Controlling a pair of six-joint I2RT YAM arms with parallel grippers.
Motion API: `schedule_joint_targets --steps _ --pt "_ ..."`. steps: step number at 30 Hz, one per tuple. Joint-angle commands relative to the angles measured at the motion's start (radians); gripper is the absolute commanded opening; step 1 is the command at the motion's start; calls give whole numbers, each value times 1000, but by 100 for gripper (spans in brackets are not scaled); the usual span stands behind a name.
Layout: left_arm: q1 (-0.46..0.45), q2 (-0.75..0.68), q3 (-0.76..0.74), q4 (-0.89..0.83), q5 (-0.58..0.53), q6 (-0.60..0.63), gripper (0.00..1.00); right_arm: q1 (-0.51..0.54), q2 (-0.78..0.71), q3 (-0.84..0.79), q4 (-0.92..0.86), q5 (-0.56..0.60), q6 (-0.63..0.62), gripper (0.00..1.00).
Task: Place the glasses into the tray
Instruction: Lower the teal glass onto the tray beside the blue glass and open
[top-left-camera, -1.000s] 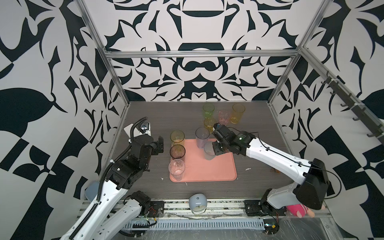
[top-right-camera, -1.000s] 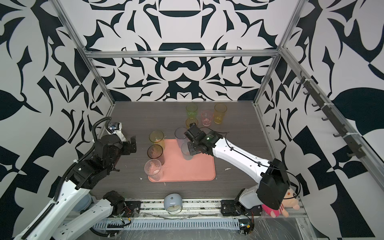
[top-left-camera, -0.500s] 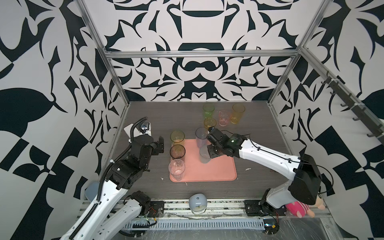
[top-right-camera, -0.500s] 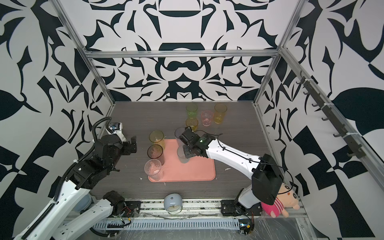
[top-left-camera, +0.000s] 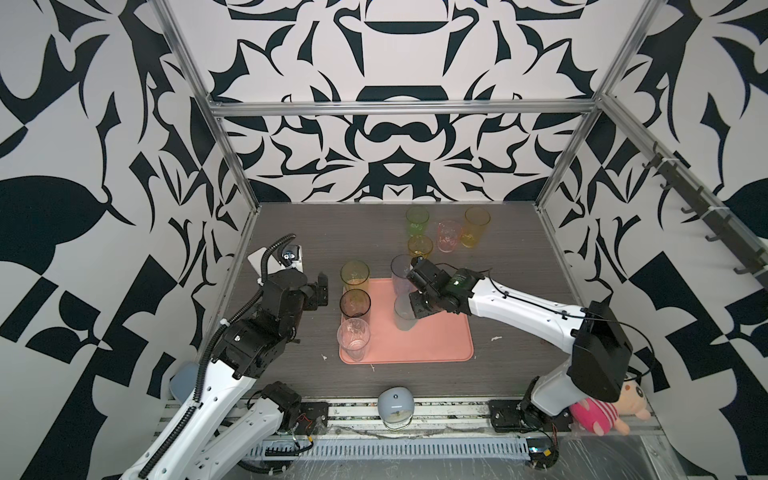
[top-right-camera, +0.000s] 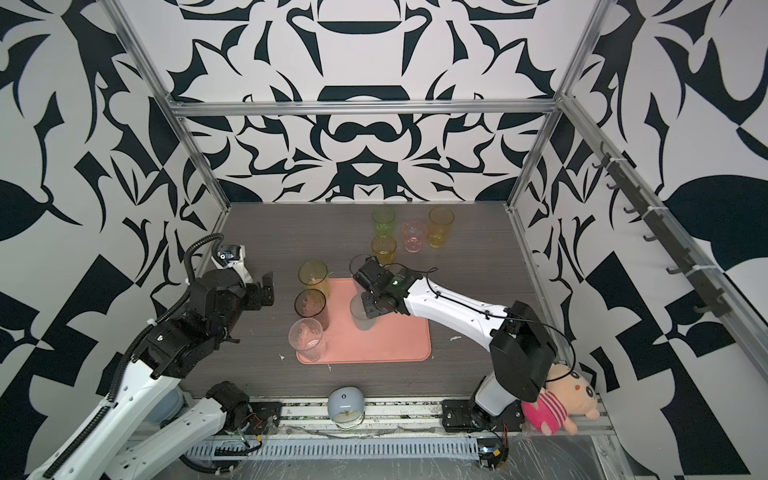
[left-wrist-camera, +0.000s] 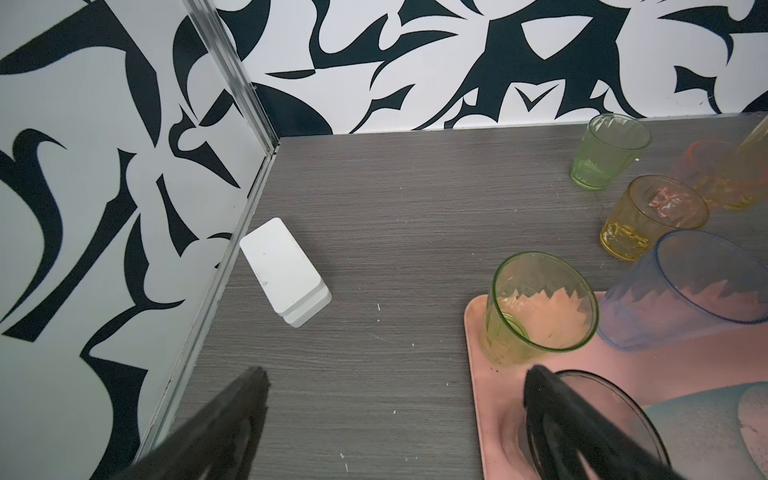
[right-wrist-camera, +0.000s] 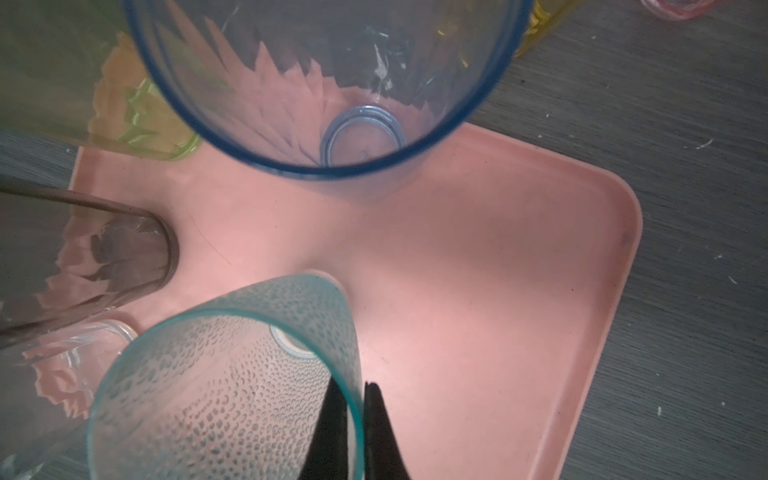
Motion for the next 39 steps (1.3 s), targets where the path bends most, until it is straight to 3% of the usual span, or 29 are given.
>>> schedule_joint_targets --steps 1,7,20,31,39 --pt "4 -4 -11 5 5 -9 99 4 -2 27 16 16 27 0" --pt "4 -5 -13 7 6 -9 99 4 23 48 -7 20 38 0" --pt "4 -4 -13 6 10 -11 100 4 3 55 13 11 46 20" --pt "4 -5 -11 6 10 -12 100 4 -40 91 -12 19 38 23" --pt "4 -7 -11 8 19 -15 99 1 -100 109 -30 97 10 28"
